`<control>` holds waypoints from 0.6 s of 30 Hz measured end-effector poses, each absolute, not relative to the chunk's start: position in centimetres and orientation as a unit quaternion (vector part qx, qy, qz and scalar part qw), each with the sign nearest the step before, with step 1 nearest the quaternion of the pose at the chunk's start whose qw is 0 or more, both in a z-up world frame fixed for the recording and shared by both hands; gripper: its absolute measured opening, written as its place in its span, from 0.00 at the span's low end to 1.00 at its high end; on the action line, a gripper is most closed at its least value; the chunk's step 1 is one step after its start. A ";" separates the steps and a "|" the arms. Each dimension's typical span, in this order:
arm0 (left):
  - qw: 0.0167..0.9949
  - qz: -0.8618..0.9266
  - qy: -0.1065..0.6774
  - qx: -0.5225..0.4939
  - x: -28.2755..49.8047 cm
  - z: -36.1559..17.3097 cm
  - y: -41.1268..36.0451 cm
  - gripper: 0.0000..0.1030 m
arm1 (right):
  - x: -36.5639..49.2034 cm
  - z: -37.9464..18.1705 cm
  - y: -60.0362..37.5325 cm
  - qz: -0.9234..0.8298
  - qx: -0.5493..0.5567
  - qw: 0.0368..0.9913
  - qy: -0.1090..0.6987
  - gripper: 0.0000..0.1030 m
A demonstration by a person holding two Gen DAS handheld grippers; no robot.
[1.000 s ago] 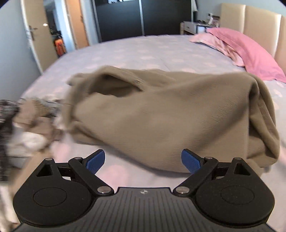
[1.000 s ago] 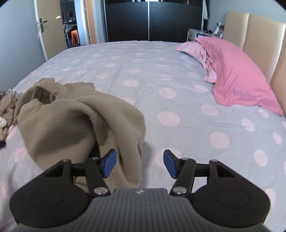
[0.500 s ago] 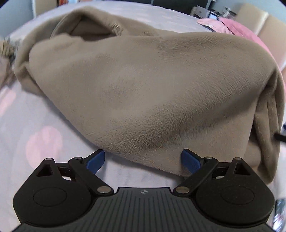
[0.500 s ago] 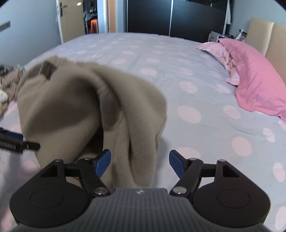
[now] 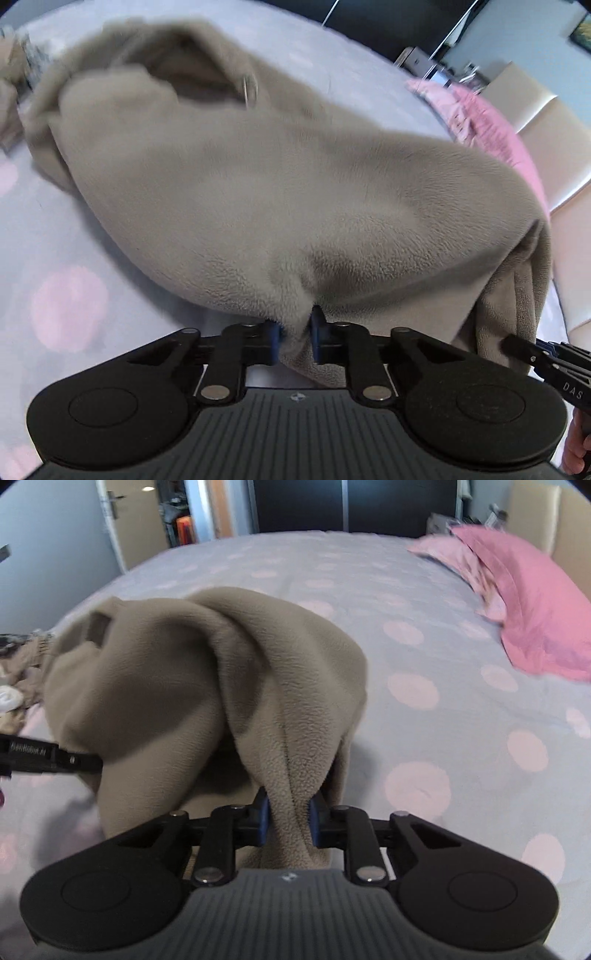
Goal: Fold clothes
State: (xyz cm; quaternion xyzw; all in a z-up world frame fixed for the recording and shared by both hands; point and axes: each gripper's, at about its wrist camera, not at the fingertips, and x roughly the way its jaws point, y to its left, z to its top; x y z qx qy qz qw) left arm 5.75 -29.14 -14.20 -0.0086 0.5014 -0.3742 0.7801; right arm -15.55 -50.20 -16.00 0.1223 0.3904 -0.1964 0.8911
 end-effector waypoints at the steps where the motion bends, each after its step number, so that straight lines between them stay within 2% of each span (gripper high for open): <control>1: 0.789 -0.376 0.486 -0.006 5.7 -13.0 -28.2 0.11 | -15.5 -15.1 -49.4 -0.189 0.110 0.896 0.386 0.21; 11: 0.859 -0.355 0.367 0.002 7.0 0.9 -14.9 0.09 | -17.5 -4.8 -38.2 -0.085 0.033 0.939 0.330 0.20; 18: 0.877 -0.312 0.362 0.051 7.3 6.0 -5.7 0.09 | -19.9 -2.6 -26.0 0.042 -0.029 0.933 0.357 0.20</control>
